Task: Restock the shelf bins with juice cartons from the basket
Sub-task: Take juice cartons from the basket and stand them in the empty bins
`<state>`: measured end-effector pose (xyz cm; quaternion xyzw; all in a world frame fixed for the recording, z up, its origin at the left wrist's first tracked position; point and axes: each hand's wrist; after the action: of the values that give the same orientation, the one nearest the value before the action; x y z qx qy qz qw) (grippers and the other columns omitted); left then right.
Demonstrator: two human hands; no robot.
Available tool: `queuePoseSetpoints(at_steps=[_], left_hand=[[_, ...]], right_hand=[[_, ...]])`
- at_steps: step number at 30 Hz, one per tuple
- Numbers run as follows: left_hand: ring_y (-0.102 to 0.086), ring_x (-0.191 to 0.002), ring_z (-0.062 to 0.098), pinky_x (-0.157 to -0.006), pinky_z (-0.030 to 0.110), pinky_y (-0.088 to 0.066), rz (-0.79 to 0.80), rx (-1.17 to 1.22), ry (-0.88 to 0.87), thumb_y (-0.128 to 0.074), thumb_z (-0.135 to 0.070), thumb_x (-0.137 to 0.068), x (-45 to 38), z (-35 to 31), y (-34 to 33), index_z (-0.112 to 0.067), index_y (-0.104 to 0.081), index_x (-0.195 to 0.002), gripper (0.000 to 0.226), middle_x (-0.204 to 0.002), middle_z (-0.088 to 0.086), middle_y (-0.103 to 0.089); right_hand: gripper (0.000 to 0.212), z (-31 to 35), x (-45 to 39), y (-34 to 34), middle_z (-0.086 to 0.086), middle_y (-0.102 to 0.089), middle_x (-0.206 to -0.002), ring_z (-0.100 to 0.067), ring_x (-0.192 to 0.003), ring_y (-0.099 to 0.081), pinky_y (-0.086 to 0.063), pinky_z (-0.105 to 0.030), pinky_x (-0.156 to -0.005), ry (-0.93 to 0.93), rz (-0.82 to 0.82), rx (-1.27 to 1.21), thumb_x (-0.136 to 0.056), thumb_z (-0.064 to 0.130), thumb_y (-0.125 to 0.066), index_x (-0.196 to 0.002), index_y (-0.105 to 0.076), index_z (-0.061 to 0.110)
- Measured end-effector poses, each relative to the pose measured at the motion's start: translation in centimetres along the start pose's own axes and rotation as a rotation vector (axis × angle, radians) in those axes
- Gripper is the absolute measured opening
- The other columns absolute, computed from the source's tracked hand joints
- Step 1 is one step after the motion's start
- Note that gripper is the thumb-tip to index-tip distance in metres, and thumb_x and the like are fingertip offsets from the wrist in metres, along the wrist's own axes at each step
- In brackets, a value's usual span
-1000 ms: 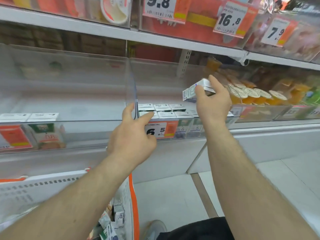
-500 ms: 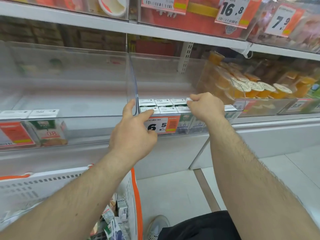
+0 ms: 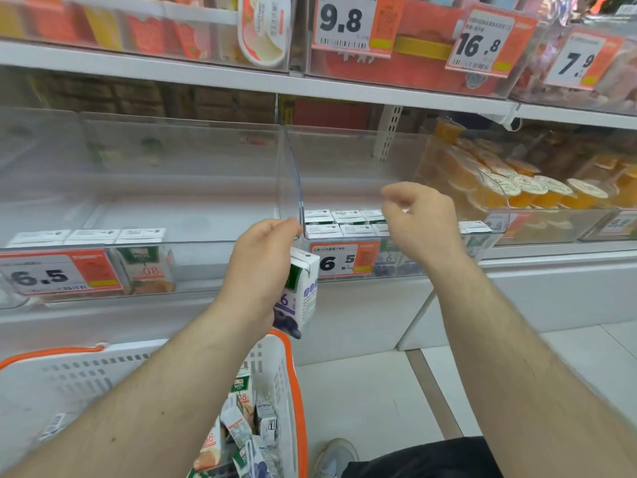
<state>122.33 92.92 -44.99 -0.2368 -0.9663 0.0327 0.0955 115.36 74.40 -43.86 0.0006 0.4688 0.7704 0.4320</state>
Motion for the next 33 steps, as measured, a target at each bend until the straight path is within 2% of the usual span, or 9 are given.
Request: queuePoseSetpoints(at_steps=[3, 6, 12, 16, 19, 22, 25, 30, 33], left_hand=[[-0.056, -0.041, 0.013, -0.046, 0.029, -0.049, -0.019, 0.126, 0.091, -0.048, -0.036, -0.096, 0.3, -0.2, -0.1, -0.024, -0.065, -0.083, 0.024, -0.058, -0.005, -0.063], [-0.064, -0.063, 0.023, -0.068, 0.038, -0.053, -0.007, 0.221, 0.086, -0.046, -0.040, -0.099, 0.0, 0.1, -0.4, -0.020, -0.066, -0.080, 0.034, -0.077, 0.006, -0.070], [-0.064, -0.072, 0.017, -0.064, 0.033, -0.051, 0.149, 0.214, -0.135, -0.057, -0.041, -0.090, -0.1, 0.9, 0.8, -0.019, -0.061, -0.097, 0.023, -0.082, 0.001, -0.066], [-0.065, -0.094, 0.004, -0.083, 0.022, -0.053, 0.346, -0.278, -0.510, -0.074, -0.039, -0.069, -0.2, 3.0, 2.4, -0.032, -0.058, -0.110, 0.045, -0.103, -0.013, -0.069], [-0.065, -0.083, 0.004, -0.074, 0.029, -0.055, 0.146, -0.444, -0.570, -0.081, -0.021, -0.074, -0.2, 3.2, 0.8, -0.039, -0.061, -0.099, 0.037, -0.092, -0.015, -0.069], [-0.059, -0.083, 0.005, -0.070, 0.027, -0.050, 0.020, -0.555, -0.695, -0.077, -0.029, -0.075, -0.9, 2.9, -0.9, -0.035, -0.067, -0.100, 0.028, -0.090, -0.013, -0.065], [-0.054, -0.083, 0.003, -0.070, 0.018, -0.044, 0.021, -0.596, -0.773, -0.073, -0.034, -0.076, -1.2, 2.4, -2.6, -0.032, -0.067, -0.102, 0.026, -0.087, -0.017, -0.063], [-0.058, -0.110, 0.019, -0.090, 0.032, -0.046, 0.076, -0.867, -0.983, -0.063, -0.028, -0.078, -3.1, 1.9, -5.4, -0.021, -0.060, -0.127, 0.049, -0.122, -0.004, -0.062], [-0.038, -0.136, 0.029, -0.111, 0.040, -0.027, 0.169, -1.266, -0.893, -0.058, -0.035, -0.087, -4.5, 2.0, -7.1, -0.022, -0.043, -0.144, 0.060, -0.151, 0.005, -0.039]], right_hand=[[0.027, 3.9, 3.3, 0.6, 0.000, -0.070, -0.085, -0.013, -0.076, -0.063, -0.053, -0.032, -0.071, 0.065, 0.467, -0.483, -0.075, 0.004, -0.070, -0.093, -0.068, 0.023], [0.038, 5.5, 5.3, -0.4, 0.002, -0.067, -0.096, -0.010, -0.070, -0.058, -0.051, -0.031, -0.067, 0.180, 0.652, -0.371, -0.064, 0.027, -0.081, -0.093, -0.057, 0.031], [0.031, 4.6, 4.5, 0.3, 0.001, -0.073, -0.085, -0.022, -0.078, -0.067, -0.058, -0.041, -0.071, 0.206, 0.515, -0.413, -0.072, 0.007, -0.082, -0.090, -0.068, 0.027], [0.035, 3.5, 4.1, 1.1, 0.007, -0.072, -0.087, -0.021, -0.086, -0.069, -0.060, -0.044, -0.077, 0.184, 0.475, -0.568, -0.065, 0.007, -0.074, -0.090, -0.067, 0.031], [0.035, 3.2, 3.9, 1.3, 0.008, -0.070, -0.089, -0.013, -0.083, -0.067, -0.057, -0.034, -0.070, 0.162, 0.475, -0.625, -0.069, 0.003, -0.072, -0.095, -0.067, 0.028], [0.036, 3.2, 4.1, 1.4, 0.015, -0.068, -0.094, -0.008, -0.089, -0.066, -0.057, -0.034, -0.074, 0.162, 0.362, -0.506, -0.065, 0.030, -0.077, -0.099, -0.066, 0.035], [0.022, 3.2, 3.5, 2.1, 0.016, -0.068, -0.083, -0.002, -0.080, -0.064, -0.055, -0.026, -0.071, 0.156, 0.198, -0.417, -0.069, 0.031, -0.077, -0.089, -0.068, 0.034], [0.007, 0.4, -1.3, 4.9, 0.012, -0.064, -0.075, -0.006, -0.070, -0.057, -0.045, -0.024, -0.060, -0.033, -0.134, -0.228, -0.075, 0.022, -0.066, -0.081, -0.066, 0.025], [0.014, -2.6, -4.5, 5.2, 0.005, -0.061, -0.087, -0.012, -0.078, -0.053, -0.040, -0.026, -0.061, -0.087, -0.191, -0.051, -0.078, 0.022, -0.064, -0.091, -0.065, 0.017]])
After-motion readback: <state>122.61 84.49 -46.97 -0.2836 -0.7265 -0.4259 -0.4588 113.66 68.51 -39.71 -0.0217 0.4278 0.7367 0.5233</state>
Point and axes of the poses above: each hand's wrist, its own x-axis away from the middle knuckle, its own y-axis out of the back of the hand, z = x × y
